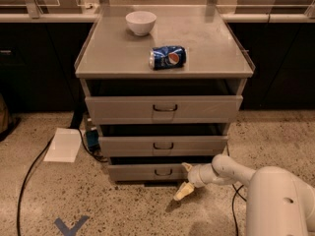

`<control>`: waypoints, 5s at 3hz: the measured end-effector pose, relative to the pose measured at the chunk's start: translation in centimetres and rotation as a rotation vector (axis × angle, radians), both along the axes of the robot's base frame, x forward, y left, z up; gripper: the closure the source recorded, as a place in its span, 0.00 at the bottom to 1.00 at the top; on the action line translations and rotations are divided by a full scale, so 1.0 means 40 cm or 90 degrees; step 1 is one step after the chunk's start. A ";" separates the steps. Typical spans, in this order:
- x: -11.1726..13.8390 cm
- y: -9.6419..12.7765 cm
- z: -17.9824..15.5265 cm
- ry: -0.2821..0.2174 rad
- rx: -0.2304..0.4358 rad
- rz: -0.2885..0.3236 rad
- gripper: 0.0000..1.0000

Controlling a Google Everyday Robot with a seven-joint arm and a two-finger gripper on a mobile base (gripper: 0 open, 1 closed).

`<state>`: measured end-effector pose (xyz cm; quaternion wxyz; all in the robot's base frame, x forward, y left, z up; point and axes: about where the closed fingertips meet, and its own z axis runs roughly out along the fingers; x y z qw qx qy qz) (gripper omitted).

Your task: Open bottom drawer

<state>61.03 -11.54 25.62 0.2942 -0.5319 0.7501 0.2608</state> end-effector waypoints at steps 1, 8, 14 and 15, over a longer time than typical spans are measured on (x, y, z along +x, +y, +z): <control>0.051 -0.013 -0.028 -0.002 -0.004 -0.003 0.00; 0.151 0.063 -0.178 0.099 0.000 0.041 0.00; -0.073 0.057 -0.108 0.138 0.013 0.042 0.00; -0.073 0.057 -0.101 0.138 0.013 0.042 0.00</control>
Offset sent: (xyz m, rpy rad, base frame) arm 0.0548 -0.0135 -0.0486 0.0121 0.0327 -0.0112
